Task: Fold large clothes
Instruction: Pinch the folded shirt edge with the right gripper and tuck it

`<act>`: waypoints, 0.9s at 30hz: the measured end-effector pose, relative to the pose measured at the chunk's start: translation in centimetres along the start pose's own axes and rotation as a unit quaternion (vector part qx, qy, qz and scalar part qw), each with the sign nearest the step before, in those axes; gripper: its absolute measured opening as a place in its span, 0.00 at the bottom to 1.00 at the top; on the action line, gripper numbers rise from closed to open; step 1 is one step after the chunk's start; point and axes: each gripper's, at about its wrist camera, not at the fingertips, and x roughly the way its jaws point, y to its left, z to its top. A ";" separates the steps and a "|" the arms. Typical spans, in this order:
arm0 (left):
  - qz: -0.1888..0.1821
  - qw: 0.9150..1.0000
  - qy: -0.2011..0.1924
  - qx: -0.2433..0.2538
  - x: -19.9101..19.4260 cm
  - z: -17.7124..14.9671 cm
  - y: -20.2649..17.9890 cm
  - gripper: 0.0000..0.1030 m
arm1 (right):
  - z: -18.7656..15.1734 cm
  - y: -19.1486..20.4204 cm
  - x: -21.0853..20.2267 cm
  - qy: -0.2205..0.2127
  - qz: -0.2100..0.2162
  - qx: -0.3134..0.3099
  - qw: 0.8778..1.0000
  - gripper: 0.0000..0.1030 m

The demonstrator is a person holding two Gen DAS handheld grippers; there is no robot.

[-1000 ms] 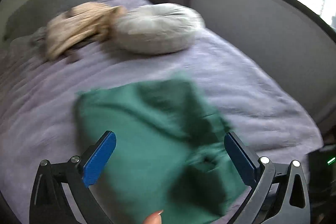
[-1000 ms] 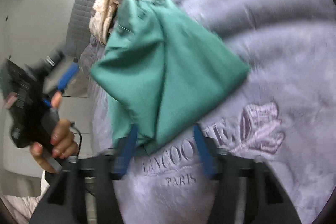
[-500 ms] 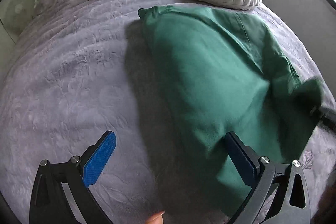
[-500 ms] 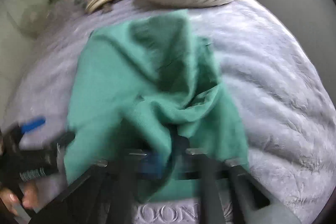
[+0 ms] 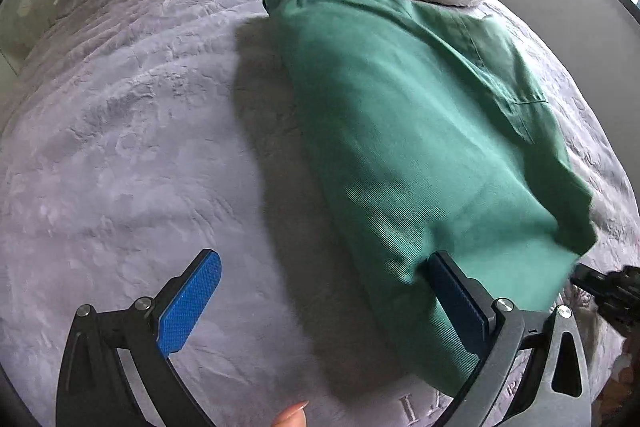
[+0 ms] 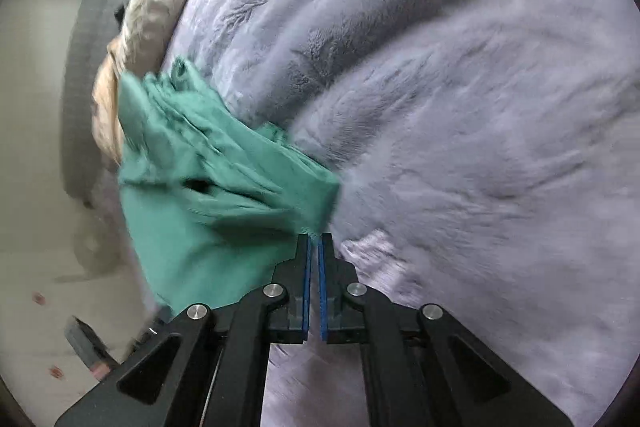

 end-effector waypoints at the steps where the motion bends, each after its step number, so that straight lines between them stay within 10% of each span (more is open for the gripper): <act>1: 0.004 1.000 -0.008 -0.005 -0.5 0.4 0.5 1.00 | 0.6 0.8 0.0 -0.001 0.001 -0.017 1.000 0.09; 7: 0.025 0.997 -0.033 -0.061 -0.1 3.9 3.6 1.00 | 3.5 7.7 -3.5 -0.040 0.022 -0.179 0.983 0.15; 9: 0.023 0.995 -0.043 -0.087 0.5 5.2 4.4 1.00 | 6.0 10.9 -1.3 -0.020 0.032 -0.213 0.976 0.58; 16: 0.037 0.992 -0.049 -0.114 2.8 7.7 4.4 1.00 | 9.5 18.1 5.5 -0.011 0.008 -0.313 0.950 0.61; 17: 0.037 0.991 -0.048 -0.116 2.9 7.6 4.3 1.00 | 10.0 18.8 6.8 -0.007 -0.002 -0.324 0.946 0.61; 19: 0.034 0.991 -0.047 -0.122 3.1 7.5 4.2 1.00 | 10.7 19.7 8.7 0.013 -0.019 -0.333 0.943 0.11; 27: 0.027 0.995 -0.053 -0.083 5.3 8.2 1.4 1.00 | 12.9 16.7 11.4 0.031 -0.064 -0.316 0.946 0.07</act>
